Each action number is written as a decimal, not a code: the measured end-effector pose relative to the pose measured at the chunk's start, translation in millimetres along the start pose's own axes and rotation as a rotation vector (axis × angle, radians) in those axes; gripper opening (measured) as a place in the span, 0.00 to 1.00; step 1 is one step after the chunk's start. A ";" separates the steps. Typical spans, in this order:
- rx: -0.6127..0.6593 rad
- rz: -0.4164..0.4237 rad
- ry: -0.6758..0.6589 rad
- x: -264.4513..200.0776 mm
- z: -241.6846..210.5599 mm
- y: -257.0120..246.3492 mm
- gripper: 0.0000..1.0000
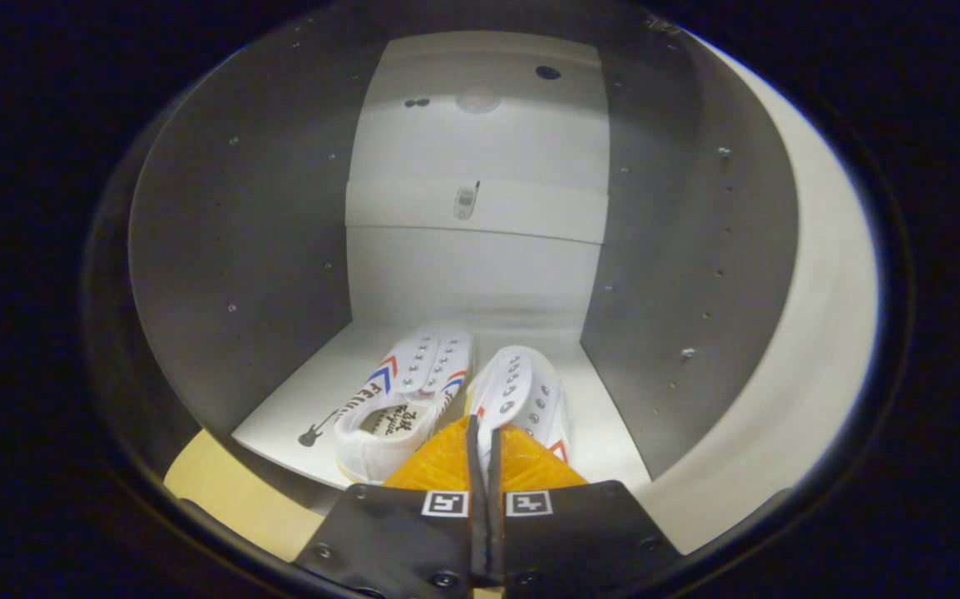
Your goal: Open the shoe cabinet door, grab the shoes and put them into the shoe cabinet, then close the shoe cabinet door.
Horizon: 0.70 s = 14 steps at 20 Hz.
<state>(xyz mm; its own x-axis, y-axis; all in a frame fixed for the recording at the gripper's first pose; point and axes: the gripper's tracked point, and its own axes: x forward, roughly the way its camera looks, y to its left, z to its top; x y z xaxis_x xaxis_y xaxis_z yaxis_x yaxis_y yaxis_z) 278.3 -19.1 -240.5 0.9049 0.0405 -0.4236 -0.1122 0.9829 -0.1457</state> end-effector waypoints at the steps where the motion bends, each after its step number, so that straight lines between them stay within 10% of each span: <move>1: -0.022 -0.004 0.003 9.5 1.7 -0.3 0.02; 14: -0.030 0.044 0.037 92.4 19.1 -12.1 0.02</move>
<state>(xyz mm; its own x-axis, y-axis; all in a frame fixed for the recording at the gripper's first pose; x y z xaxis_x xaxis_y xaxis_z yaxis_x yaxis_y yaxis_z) 371.1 -23.8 -260.8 0.8830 0.0762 -0.4631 -0.1640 0.9746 -0.1525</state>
